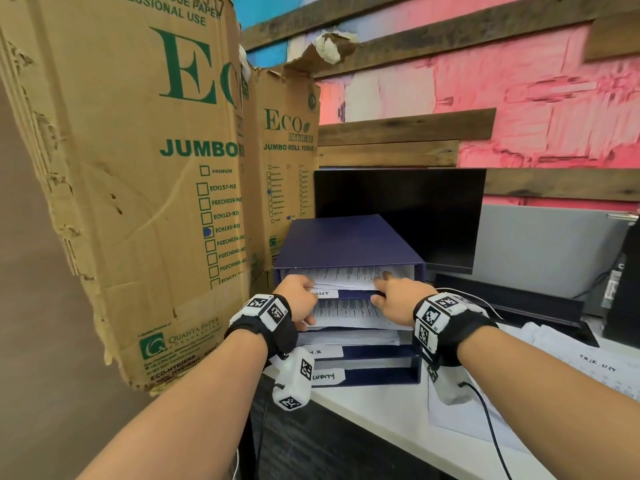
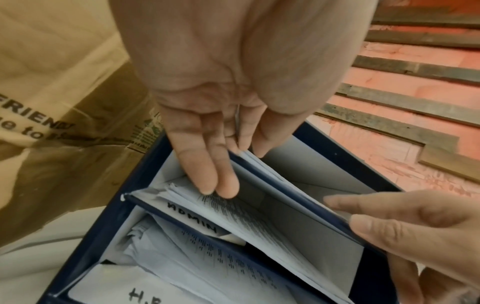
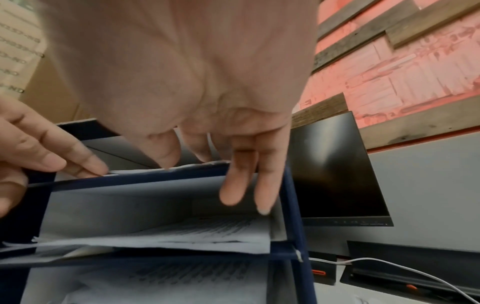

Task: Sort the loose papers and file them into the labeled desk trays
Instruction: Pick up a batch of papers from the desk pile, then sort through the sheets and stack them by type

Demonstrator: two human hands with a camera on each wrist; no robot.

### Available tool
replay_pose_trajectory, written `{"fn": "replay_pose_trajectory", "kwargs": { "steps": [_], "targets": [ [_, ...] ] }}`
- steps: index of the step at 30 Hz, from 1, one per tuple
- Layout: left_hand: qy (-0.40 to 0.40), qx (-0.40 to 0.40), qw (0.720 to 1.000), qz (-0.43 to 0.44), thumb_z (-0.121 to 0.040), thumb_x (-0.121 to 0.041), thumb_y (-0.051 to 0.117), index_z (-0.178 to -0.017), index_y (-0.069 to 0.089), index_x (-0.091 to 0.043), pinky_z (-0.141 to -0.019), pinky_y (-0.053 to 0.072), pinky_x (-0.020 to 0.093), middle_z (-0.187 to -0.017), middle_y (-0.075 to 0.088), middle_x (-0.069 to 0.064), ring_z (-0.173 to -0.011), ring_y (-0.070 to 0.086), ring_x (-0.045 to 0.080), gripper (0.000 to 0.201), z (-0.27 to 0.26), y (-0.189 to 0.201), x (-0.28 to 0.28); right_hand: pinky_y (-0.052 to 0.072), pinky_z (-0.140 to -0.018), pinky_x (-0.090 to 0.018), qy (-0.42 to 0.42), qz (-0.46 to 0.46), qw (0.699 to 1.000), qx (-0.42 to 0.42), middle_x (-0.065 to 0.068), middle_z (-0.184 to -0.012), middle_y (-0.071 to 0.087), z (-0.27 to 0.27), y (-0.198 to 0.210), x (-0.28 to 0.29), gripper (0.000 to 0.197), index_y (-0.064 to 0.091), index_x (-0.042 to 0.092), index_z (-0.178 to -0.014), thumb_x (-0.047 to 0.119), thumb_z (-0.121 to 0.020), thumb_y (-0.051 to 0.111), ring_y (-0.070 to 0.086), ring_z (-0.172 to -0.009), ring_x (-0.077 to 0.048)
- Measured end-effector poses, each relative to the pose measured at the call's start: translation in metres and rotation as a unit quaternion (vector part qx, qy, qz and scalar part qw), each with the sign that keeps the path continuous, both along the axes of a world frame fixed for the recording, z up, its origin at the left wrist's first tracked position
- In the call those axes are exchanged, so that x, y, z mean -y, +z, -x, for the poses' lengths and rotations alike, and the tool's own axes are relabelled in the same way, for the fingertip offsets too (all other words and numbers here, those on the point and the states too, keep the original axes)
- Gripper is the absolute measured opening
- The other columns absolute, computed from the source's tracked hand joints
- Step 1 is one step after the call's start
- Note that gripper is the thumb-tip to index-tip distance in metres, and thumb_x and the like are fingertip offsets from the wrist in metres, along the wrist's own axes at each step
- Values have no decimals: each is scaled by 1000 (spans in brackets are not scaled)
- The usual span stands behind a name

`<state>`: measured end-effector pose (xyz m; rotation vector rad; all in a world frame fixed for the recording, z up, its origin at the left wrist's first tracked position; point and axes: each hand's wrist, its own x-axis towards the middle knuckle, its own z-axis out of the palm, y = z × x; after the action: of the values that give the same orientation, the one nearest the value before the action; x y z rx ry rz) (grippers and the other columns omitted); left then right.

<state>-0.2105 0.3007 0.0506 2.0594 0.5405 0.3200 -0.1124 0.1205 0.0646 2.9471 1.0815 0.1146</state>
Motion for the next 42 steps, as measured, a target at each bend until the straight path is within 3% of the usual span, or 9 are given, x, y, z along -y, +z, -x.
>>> {"fn": "replay_pose_trajectory", "kwargs": {
  "steps": [5,8,14,18,24,32,37,40,42],
  "targets": [
    [35,-11,999,-33,-94,-9,42,-116,57,-17,-68,60,47,-90,63,8,-55,63,23,28,2,4,8,50,-87,-44,25,-58,997,39,3,-129,50,6,-11,18,33,52,24,-123,31,-94,37,57,-109,-24],
    [31,-28,999,-14,-93,-2,34,-130,50,-19,-73,58,48,-84,53,1,-70,66,28,44,2,1,12,51,-86,-46,24,-22,999,18,3,-137,42,6,-15,22,38,45,24,-130,25,-93,38,56,-111,-25],
    [-4,-52,998,-20,-91,5,31,-143,36,-20,-61,53,36,-128,45,16,-85,68,31,58,-1,1,14,46,-97,-45,-15,5,999,-41,3,-160,4,1,-10,10,68,26,23,-146,5,-83,41,43,-131,-31],
    [15,-21,999,-34,-88,4,38,-114,56,-19,-65,57,41,-89,58,7,-69,64,28,39,-3,2,14,47,-97,-41,-11,-15,998,-57,2,-160,-3,0,-12,14,75,19,24,-149,2,-80,41,40,-134,-30],
    [19,9,998,-63,-87,2,38,-89,63,-19,-54,54,32,-82,65,13,-60,61,26,32,0,7,37,38,-107,-41,-1,-61,997,-48,6,-157,20,15,-11,54,65,29,19,-147,3,-85,43,35,-137,-26],
    [-69,-28,992,-106,-90,-5,41,-90,65,-19,-64,59,40,-73,63,9,-61,64,26,27,-2,0,101,44,-101,-35,-105,-81,989,-59,-2,-139,50,25,-21,137,50,50,30,-134,13,-88,43,51,-123,-25],
    [-151,-91,975,-138,-94,-10,46,-100,69,-16,-56,55,28,-86,64,8,-68,64,23,24,-26,-21,152,45,-99,-31,-189,-56,976,-98,-1,-133,54,14,-47,205,47,55,25,-130,13,-85,44,53,-120,-22],
    [-186,-123,964,-145,-93,-10,51,-102,68,-13,-58,56,30,-79,66,8,-70,66,27,19,-48,-35,179,41,-104,-31,-219,-50,965,-131,-1,-135,54,5,-63,240,47,55,21,-130,10,-86,45,51,-123,-20],
    [-211,-143,954,-156,-91,-7,52,-103,67,-10,-65,56,34,-90,70,13,-82,69,29,19,-64,-44,196,40,-105,-31,-235,-44,960,-145,-2,-136,53,0,-70,259,46,55,19,-131,7,-87,45,50,-124,-21]
  ]
}}
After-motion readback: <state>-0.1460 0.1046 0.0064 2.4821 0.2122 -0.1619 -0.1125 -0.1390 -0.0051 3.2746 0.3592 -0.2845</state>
